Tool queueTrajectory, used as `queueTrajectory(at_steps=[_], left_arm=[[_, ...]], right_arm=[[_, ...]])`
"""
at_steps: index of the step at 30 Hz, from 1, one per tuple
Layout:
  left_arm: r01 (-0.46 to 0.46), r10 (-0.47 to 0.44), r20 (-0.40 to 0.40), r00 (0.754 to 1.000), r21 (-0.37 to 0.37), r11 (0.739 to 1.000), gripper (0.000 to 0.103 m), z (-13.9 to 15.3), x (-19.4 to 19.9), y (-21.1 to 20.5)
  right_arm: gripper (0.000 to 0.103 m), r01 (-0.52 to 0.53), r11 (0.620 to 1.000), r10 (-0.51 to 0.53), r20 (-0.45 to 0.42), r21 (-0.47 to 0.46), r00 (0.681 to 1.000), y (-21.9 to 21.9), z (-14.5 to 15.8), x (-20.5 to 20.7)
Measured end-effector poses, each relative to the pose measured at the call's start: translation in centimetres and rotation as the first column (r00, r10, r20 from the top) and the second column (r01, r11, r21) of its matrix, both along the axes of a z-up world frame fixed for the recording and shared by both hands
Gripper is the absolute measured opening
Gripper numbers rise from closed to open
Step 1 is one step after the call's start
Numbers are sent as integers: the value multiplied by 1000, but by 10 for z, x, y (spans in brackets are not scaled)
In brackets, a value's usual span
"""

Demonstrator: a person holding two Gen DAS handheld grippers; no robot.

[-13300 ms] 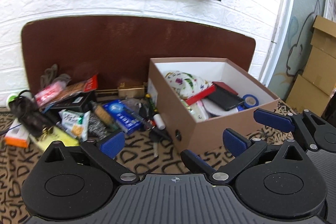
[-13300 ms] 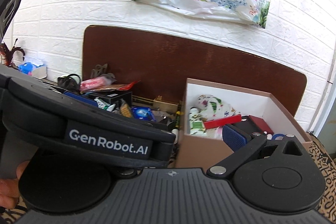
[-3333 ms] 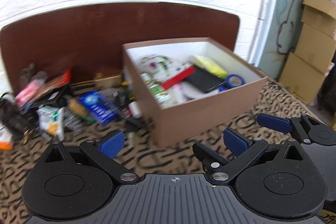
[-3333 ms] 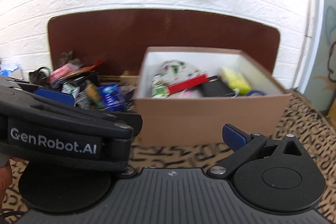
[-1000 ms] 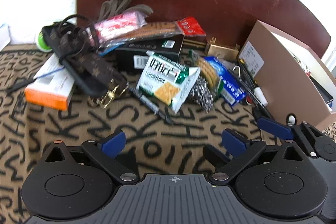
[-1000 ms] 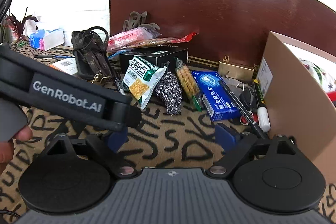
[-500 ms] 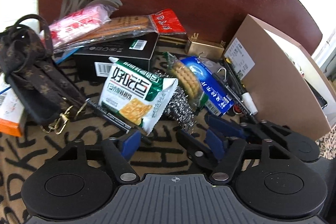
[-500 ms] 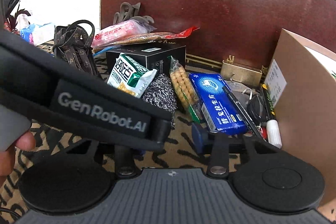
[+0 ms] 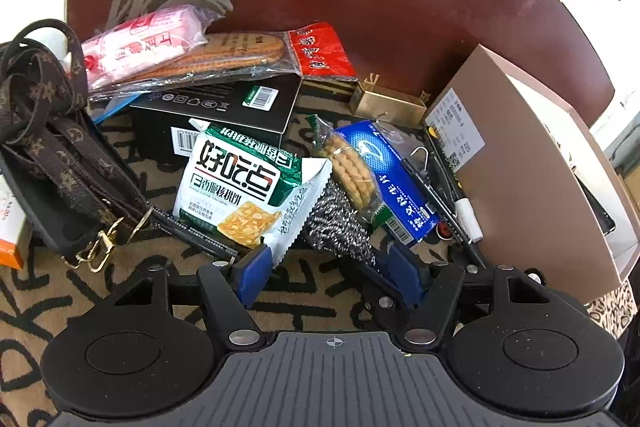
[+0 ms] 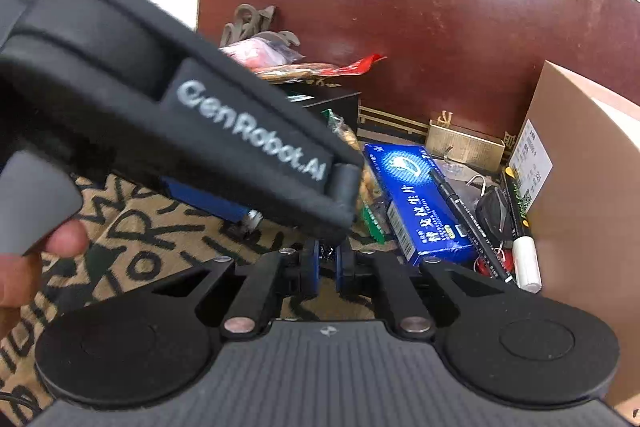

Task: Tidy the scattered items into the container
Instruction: 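Move the open left gripper down to the grey steel wool scrubber, then close the left gripper on the steel wool scrubber and lift it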

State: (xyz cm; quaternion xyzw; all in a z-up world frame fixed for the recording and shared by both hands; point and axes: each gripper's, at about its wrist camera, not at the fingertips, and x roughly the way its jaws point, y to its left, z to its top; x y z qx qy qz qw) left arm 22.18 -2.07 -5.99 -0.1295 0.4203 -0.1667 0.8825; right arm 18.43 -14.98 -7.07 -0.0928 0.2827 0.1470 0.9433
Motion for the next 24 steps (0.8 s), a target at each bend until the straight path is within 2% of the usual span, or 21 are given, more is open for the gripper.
queueTrajectory(at_steps=[4,7,9,14,19,24], left_arm=[[-8,8,-5,1000,24,1000,81,0,-4,-5],[5,-5,-5,1000,55,999,74,2,-9,-11],[14,-13,-24,1000,59,998,57,0,-12,-13],[31,-29,-52,998,51,998,45,-3,-37,-13],[44,-41,-65,997,39,998,44,-1,-77,-11],[67,-65,-79,995,26,997,47,0,-121,-13]], right_arm=[[8,-26,999,27,-10,19,1000,1,2,-15],[8,-41,998,42,-28,50,999,-1,4,-29],[8,-44,997,46,-34,60,998,-4,5,-39],[8,-50,995,55,-55,81,997,-13,7,-66],[8,-84,993,90,-71,88,993,-19,10,-100],[8,-111,991,118,-91,77,989,-19,14,-139]])
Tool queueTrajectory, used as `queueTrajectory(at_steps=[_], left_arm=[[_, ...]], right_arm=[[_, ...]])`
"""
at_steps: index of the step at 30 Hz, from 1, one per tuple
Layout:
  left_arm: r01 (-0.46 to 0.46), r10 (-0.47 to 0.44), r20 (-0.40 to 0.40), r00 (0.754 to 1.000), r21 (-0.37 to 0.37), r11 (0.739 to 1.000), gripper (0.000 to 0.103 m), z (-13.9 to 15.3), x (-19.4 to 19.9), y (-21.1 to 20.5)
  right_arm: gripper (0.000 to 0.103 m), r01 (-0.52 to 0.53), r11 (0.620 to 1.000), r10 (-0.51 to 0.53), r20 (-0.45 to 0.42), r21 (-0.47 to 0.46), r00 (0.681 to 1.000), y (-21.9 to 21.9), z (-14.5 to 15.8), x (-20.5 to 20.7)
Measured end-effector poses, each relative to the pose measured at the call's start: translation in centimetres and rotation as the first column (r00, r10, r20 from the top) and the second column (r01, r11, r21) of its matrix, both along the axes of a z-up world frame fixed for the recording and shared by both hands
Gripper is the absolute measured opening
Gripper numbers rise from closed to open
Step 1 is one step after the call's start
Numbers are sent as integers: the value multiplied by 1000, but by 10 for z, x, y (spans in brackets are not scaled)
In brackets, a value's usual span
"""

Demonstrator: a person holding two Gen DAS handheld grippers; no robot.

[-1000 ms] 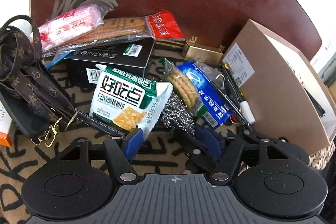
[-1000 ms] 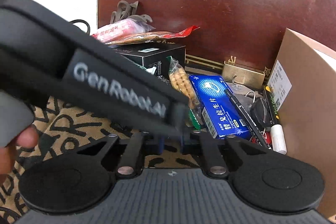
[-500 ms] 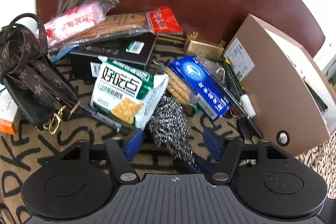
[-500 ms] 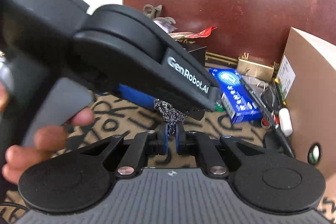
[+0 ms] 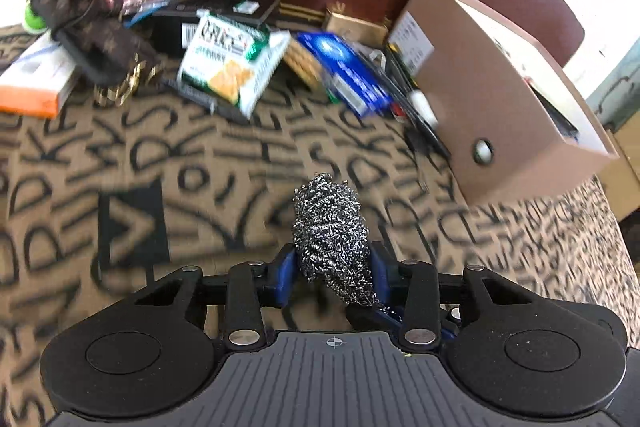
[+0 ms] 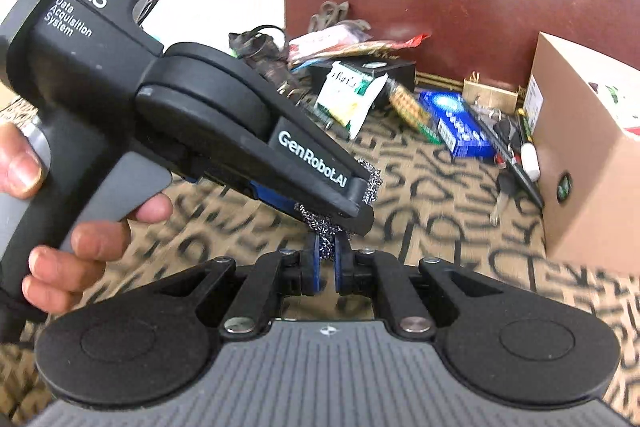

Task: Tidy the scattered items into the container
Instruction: 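Close the left gripper on the steel wool scrubber and lift it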

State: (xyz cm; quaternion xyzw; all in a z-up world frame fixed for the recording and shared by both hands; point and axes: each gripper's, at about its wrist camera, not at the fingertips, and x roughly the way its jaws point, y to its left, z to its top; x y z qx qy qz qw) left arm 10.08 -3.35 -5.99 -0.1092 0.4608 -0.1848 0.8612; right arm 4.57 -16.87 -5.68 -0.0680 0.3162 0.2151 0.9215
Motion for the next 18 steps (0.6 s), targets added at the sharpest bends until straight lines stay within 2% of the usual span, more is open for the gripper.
queueTrajectory(at_steps=[7,11,14,15,17,18], left_arm=[[85,-85,-22,996,-5,996,52,-3,-55,-21],[129,-129,-19,992,1,992,60,-5,-78,-31],[122,-122,-11,992,15,992,70,-3,-84,-31],[112,-112,-6,994,17,994,77,-1,-84,-30],[81,-82,5,997,22,996,82,1,-83,-27],[74,-74,6,997,23,997,82,2,-82,-25]], right_arm=[[9,-5,1000,4,-38,-26,999,-16,0,-56],[12,13,1000,-15,-66,-27,998,-28,-2,-78],[20,41,999,-42,-77,-5,996,-34,-3,-85],[23,49,999,-49,-71,-7,996,-35,-3,-87],[29,66,998,-66,-49,-14,997,-33,-3,-88],[38,72,997,-72,-42,-11,997,-32,-3,-87]])
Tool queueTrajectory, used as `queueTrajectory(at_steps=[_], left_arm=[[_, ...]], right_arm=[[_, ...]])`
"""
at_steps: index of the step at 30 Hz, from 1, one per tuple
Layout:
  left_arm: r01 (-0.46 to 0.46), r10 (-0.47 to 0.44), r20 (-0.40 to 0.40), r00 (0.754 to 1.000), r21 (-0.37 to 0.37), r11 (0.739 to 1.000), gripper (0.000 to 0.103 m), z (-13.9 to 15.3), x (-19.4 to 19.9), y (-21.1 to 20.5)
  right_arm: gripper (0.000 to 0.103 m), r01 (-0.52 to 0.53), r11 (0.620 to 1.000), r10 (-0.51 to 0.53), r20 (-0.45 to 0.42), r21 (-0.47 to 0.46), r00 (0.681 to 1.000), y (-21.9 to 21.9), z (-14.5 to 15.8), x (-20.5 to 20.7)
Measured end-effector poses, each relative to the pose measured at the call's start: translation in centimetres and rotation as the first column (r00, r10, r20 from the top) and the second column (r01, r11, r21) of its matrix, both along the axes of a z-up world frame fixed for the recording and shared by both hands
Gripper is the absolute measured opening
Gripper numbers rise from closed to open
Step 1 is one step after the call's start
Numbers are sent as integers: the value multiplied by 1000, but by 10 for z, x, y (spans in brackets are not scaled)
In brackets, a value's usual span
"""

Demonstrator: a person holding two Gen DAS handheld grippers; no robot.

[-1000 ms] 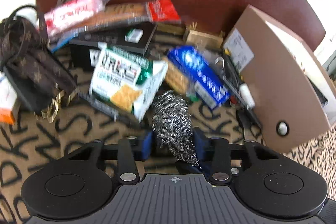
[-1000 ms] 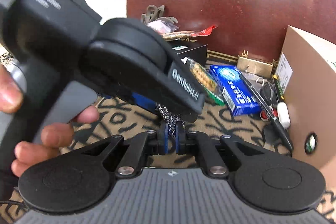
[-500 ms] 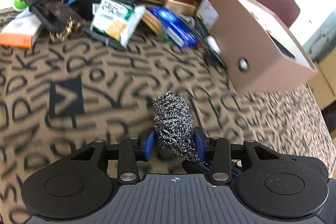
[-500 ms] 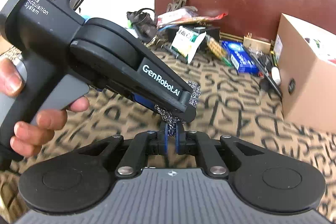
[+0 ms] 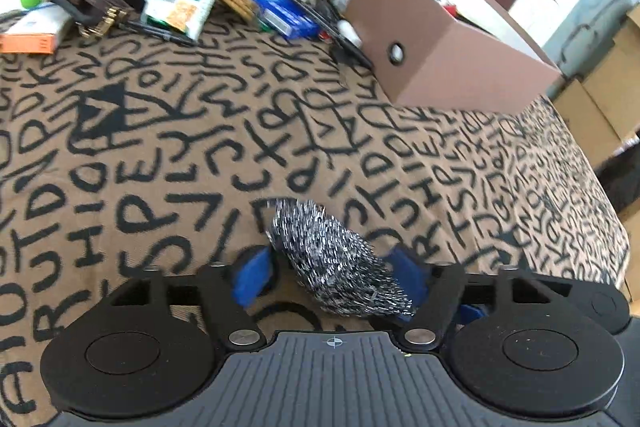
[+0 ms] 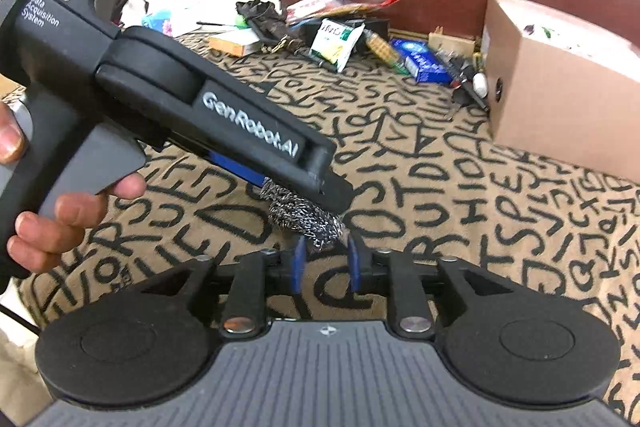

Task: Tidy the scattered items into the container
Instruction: 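Close the left gripper on the steel wool scrubber and lift it, then carry the steel wool scrubber over the cardboard box with the left gripper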

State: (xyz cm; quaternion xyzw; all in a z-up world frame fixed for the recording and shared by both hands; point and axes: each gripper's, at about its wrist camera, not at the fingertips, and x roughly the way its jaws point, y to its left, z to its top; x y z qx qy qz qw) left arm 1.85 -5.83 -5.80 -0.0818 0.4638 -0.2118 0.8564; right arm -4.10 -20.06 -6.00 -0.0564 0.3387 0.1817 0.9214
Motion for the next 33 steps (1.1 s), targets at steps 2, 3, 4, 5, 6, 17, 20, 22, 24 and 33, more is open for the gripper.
queueTrajectory(at_steps=[2,3,4,5,6,17,20,22,24,33], left_arm=[[-3,3,-9,1000,-5,1000,82,0,1,4],[-4,4,-11,1000,-5,1000,82,0,1,5],[-5,4,-12,1000,-3,1000,81,0,1,6],[-4,4,-14,1000,-3,1000,81,0,1,7],[-3,3,-16,1000,-4,1000,80,-1,1,7],[49,-49,-7,999,23,999,68,-1,0,-3],[63,-62,-24,998,23,998,65,-5,1,-3],[71,-70,-24,997,34,997,60,-7,2,-5],[76,-75,-21,997,46,996,54,-6,1,-7],[129,-130,24,991,37,991,46,16,6,-25]], right_arm=[[45,-6,1000,5,13,12,1000,3,1,1],[48,-14,1000,14,20,14,1000,5,1,1],[52,-24,1000,23,28,12,999,7,2,0],[54,-33,999,33,36,7,999,9,2,0],[55,-41,999,41,42,1,998,11,2,0],[55,-49,999,48,42,16,998,16,-1,9],[55,-44,998,44,16,41,999,14,-5,13],[48,-33,998,33,0,60,999,12,-9,16],[44,-24,997,25,-4,70,1000,10,-11,17],[37,19,996,-23,52,84,998,-13,8,14]])
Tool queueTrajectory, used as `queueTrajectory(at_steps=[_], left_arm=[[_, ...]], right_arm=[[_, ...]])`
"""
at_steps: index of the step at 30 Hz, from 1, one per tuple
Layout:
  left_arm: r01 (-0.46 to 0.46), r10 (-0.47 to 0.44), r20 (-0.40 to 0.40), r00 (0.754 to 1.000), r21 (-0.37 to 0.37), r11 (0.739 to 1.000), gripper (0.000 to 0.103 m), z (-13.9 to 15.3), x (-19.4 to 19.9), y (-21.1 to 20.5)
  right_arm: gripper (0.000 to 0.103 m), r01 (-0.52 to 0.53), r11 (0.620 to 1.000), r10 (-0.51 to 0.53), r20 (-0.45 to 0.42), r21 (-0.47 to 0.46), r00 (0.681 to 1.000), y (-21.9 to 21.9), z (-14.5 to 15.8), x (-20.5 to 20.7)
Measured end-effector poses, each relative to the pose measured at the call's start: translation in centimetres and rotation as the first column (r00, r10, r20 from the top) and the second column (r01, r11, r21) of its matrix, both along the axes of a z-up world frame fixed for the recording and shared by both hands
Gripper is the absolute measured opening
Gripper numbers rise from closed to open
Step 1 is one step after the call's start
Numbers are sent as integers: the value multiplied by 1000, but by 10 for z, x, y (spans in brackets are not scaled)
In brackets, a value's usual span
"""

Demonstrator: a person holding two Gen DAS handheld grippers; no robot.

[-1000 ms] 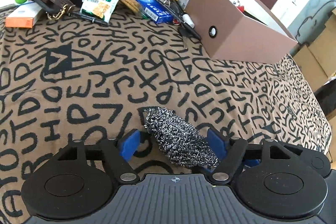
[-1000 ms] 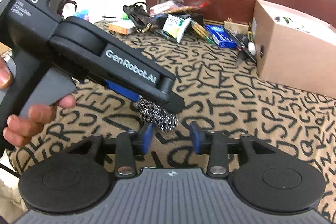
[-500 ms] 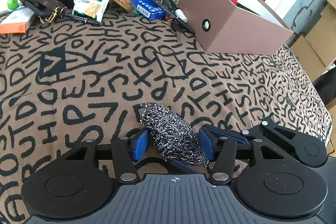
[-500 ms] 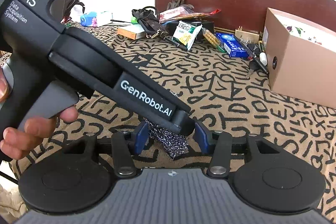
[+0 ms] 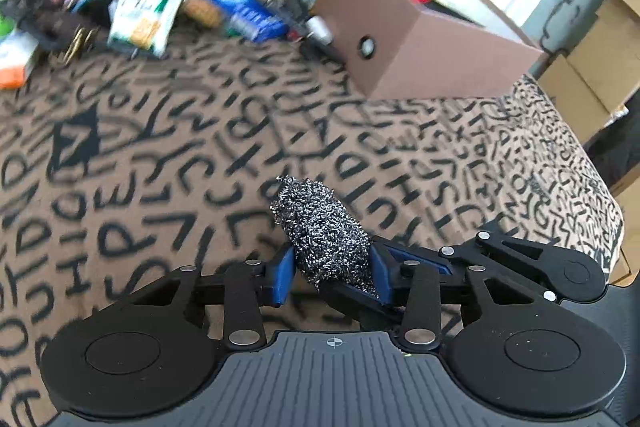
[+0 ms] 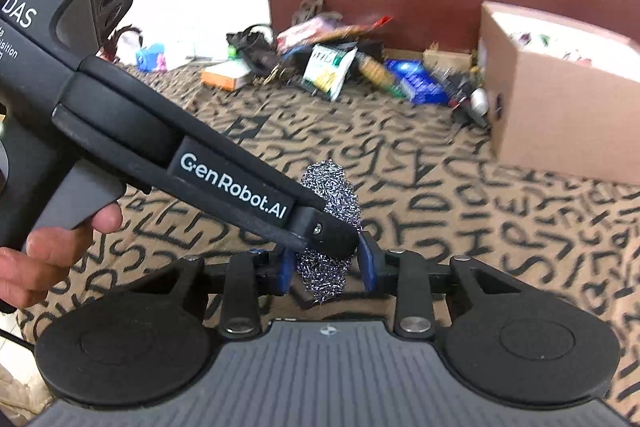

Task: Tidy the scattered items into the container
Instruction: 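Carry the steel wool scrubber over the cardboard box with the left gripper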

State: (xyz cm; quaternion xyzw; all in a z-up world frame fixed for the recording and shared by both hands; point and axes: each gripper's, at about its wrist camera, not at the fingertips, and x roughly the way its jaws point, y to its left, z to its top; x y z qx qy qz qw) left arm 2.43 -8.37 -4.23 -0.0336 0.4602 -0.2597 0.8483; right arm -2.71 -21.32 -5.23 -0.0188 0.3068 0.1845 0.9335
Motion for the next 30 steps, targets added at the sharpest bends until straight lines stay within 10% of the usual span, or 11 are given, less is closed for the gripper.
queueTrajectory(at_steps=[16,30], left_arm=[[138,-120,276,954,-47,989,51,96,54,-88],[192,-146,253,956,-166,967,54,127,184,-172]], right_arm=[[37,164,986,-150,283,-29,947,-74,82,35],[37,269,961,-236,323,-60,917,-167,126,149]])
